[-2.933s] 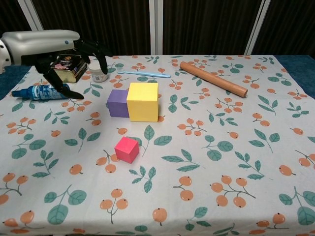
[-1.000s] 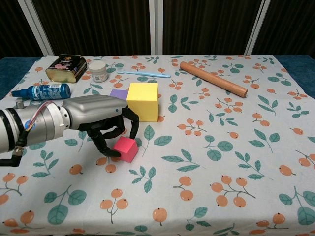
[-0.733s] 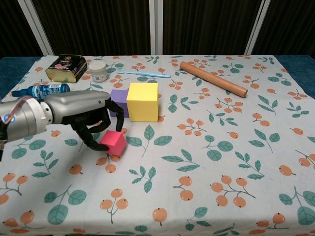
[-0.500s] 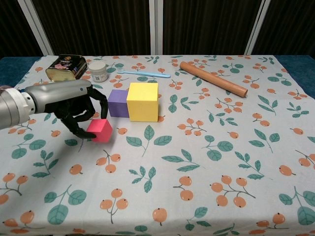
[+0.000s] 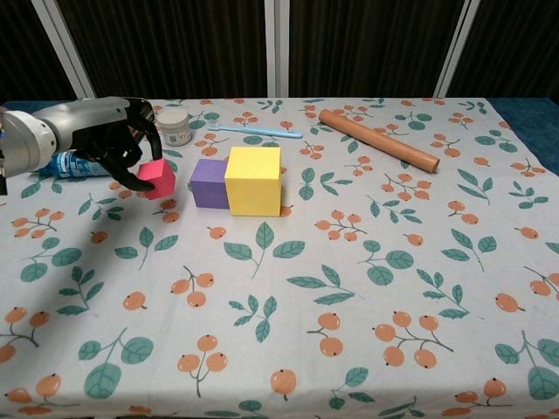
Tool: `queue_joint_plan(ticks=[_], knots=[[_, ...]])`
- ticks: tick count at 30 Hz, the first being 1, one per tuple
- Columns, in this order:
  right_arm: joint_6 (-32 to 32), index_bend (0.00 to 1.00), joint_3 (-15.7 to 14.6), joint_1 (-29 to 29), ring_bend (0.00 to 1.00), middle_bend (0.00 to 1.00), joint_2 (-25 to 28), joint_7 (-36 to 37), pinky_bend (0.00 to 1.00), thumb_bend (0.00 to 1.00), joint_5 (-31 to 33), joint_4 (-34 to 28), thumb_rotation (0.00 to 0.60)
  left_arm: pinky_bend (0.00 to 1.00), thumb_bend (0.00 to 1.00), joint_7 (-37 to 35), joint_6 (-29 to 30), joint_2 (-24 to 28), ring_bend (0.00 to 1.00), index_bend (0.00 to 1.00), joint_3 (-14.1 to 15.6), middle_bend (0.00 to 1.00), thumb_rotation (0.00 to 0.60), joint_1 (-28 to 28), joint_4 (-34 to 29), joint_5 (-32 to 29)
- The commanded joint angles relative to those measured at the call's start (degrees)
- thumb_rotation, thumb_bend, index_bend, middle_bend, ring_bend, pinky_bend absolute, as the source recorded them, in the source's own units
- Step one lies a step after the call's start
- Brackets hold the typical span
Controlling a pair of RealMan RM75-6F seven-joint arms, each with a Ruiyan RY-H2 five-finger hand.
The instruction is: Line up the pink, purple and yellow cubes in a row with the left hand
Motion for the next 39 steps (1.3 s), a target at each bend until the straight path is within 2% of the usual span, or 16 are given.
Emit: queue_joint_plan(ticks=[1,5,10,26,39], knots=[[0.06,0.00,-0.01,-0.02,0.00,0.04,0.05,-0.02,0.07,0.16,-0.02,-0.05,0.600,1.00,0.26,2.92,-0.86,-1.06,0.95,0.58,-1.33,0.94,0.600,-2.05,2.40,-4.75],[0.26,0.00,-0.06,-0.17,0.00,0.04,0.09,-0.02,0.07,0.16,0.02,-0.06,0.600,1.00,0.26,4.07,-1.96,-1.76,0.95,0.58,-1.49,0.94,0.600,-3.06,4.64,-8.14],[0.30,0.00,-0.09,-0.32,0.00,0.04,0.21,0.01,0.07,0.16,0.31,-0.09,0.600,1.00,0.26,4.48,-3.01,-2.85,0.95,0.58,-1.48,0.94,0.600,-4.02,6.59,-9.49],[0.25,0.00,0.03,-0.57,0.00,0.04,0.47,-1.07,0.07,0.16,1.01,-0.89,0.600,1.00,0.26,5.04,-5.74,-4.89,0.95,0.57,0.11,0.93,0.600,-6.34,11.37,-4.95],[0.21,0.00,0.14,-0.75,0.00,0.04,0.47,-1.56,0.07,0.16,1.51,-1.24,0.600,1.00,0.26,4.49,-7.26,-5.91,0.94,0.57,0.24,0.92,0.600,-7.63,13.39,-3.27]])
